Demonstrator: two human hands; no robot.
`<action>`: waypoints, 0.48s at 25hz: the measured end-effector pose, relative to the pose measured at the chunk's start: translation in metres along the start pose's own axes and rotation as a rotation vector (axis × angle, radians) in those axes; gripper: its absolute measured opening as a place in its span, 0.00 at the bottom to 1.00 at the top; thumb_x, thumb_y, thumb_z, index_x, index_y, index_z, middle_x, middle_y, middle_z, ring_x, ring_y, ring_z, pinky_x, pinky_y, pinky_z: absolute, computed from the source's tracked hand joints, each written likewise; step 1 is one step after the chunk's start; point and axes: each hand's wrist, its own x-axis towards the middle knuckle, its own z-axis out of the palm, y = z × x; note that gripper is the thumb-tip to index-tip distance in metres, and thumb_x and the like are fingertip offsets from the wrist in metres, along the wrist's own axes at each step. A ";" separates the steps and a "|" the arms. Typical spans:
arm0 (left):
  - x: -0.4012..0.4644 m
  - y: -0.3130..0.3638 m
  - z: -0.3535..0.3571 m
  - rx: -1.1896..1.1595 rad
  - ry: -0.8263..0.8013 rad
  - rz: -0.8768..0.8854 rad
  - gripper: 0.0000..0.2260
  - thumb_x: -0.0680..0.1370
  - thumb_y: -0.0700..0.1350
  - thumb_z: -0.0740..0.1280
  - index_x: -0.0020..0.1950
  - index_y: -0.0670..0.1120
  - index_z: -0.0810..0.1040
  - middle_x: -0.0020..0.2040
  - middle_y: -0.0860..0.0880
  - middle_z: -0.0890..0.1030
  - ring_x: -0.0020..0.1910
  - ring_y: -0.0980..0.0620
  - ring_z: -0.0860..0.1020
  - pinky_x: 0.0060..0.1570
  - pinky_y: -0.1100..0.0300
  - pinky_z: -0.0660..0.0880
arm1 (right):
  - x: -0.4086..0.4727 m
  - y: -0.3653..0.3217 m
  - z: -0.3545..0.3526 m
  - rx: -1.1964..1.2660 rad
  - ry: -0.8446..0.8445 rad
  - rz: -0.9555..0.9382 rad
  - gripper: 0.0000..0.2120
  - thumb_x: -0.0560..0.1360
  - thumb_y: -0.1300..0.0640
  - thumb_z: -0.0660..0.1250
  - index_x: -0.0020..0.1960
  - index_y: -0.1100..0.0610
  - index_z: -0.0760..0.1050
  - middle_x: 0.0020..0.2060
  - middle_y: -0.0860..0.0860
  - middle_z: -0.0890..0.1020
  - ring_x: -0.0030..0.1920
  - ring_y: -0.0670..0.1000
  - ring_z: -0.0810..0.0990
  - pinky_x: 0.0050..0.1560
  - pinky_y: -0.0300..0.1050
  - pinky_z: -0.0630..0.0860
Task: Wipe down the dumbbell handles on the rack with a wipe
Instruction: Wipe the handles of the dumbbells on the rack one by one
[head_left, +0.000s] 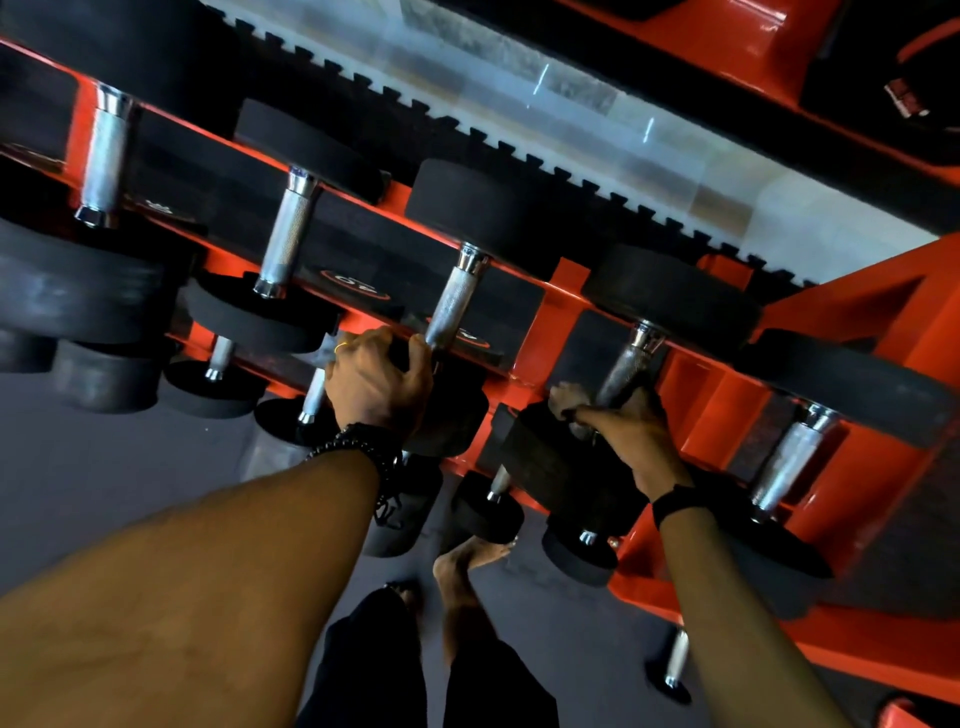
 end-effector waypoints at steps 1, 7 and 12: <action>0.000 0.001 0.000 -0.007 0.003 0.003 0.15 0.74 0.53 0.62 0.37 0.42 0.76 0.41 0.36 0.79 0.47 0.34 0.77 0.45 0.45 0.73 | -0.006 0.000 0.002 -0.033 0.047 -0.031 0.36 0.54 0.45 0.82 0.57 0.54 0.74 0.48 0.50 0.84 0.45 0.48 0.84 0.43 0.43 0.82; 0.000 -0.001 -0.001 -0.017 -0.007 0.025 0.12 0.74 0.53 0.61 0.36 0.48 0.69 0.39 0.35 0.79 0.45 0.34 0.77 0.44 0.45 0.74 | -0.030 -0.026 -0.005 0.063 0.551 -0.343 0.16 0.66 0.63 0.77 0.50 0.60 0.74 0.44 0.56 0.81 0.38 0.46 0.78 0.38 0.35 0.76; 0.001 -0.001 -0.001 -0.017 -0.005 0.039 0.13 0.74 0.54 0.61 0.35 0.48 0.66 0.39 0.35 0.79 0.46 0.34 0.77 0.44 0.46 0.72 | -0.029 -0.027 -0.008 0.040 0.570 -0.495 0.09 0.69 0.73 0.70 0.43 0.60 0.79 0.40 0.54 0.81 0.37 0.40 0.77 0.39 0.30 0.74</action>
